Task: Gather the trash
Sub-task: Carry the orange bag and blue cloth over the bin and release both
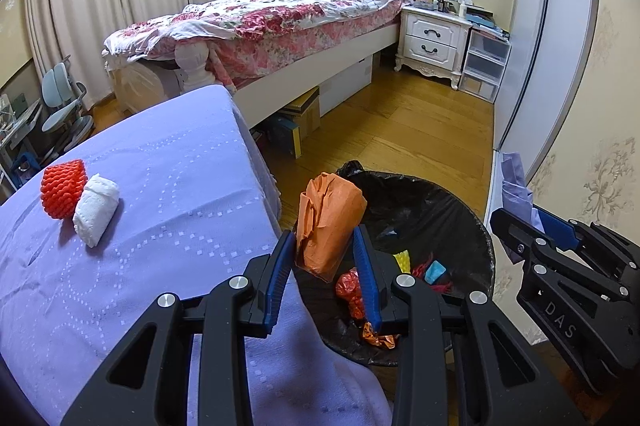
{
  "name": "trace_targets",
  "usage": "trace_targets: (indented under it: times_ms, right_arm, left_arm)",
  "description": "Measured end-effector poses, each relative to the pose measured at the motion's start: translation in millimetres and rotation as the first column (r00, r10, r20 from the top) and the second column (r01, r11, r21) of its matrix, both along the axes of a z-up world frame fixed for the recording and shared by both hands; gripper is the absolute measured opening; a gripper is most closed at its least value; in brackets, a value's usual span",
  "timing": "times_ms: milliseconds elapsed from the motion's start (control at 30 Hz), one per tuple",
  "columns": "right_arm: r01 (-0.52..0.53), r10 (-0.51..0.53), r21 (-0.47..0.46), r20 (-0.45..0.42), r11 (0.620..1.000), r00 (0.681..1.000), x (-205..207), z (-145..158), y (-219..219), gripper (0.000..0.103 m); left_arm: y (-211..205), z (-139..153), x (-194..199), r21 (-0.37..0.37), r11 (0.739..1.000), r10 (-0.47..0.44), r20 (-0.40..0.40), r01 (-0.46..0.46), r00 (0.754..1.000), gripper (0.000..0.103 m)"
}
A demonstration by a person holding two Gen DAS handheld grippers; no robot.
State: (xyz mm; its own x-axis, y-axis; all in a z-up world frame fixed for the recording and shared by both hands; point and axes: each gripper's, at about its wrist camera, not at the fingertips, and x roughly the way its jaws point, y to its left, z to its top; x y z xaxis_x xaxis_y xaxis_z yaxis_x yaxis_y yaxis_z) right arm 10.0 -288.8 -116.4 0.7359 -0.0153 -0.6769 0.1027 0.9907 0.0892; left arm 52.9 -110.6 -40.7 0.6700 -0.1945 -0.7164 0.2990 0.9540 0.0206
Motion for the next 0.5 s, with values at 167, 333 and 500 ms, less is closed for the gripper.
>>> trace_targets:
  times_ms: [167,333,500]
  right_arm:
    - [0.01,-0.01,0.01,-0.003,1.0,1.0,4,-1,-4,0.03]
    - [0.019,-0.019,0.011,-0.006,1.0,1.0,9,-3,-7,0.03]
    - [0.03,-0.03,0.011,-0.011,0.999,0.999,12,-4,-10,0.031]
  left_arm:
    - [-7,0,2,0.004,1.0,-0.005,0.001,0.005,1.0,0.034]
    - [-17,0,5,0.007,1.0,-0.011,0.001,0.011,1.0,0.034]
    - [-21,-1,6,0.013,1.0,-0.004,-0.003,0.004,1.0,0.041]
